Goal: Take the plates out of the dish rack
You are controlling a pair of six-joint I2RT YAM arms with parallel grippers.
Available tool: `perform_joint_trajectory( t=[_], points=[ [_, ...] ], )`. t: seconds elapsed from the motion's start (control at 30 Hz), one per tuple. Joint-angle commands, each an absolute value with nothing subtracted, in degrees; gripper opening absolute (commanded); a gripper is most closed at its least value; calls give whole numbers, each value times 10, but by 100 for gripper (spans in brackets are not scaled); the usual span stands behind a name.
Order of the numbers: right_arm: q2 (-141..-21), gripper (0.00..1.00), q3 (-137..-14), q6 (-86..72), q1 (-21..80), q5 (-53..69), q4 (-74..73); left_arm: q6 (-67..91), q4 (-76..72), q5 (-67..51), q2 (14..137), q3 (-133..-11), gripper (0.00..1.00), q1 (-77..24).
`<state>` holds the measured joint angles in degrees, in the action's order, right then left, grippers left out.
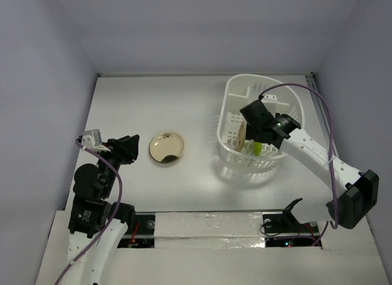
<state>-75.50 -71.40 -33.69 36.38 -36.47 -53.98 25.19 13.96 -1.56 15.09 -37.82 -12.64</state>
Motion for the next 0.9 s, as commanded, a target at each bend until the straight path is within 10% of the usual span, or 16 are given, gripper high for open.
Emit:
perform_joint_trajectory(
  t=[0.0,0.87],
  points=[
    [-777,63,-723,-311,349,-356,-527,251,111,-25,146,-381,37,-124],
    [-848,1,-800,-252,310,-431,-615,249,110,-28,141,-381,37,-124]
  ],
)
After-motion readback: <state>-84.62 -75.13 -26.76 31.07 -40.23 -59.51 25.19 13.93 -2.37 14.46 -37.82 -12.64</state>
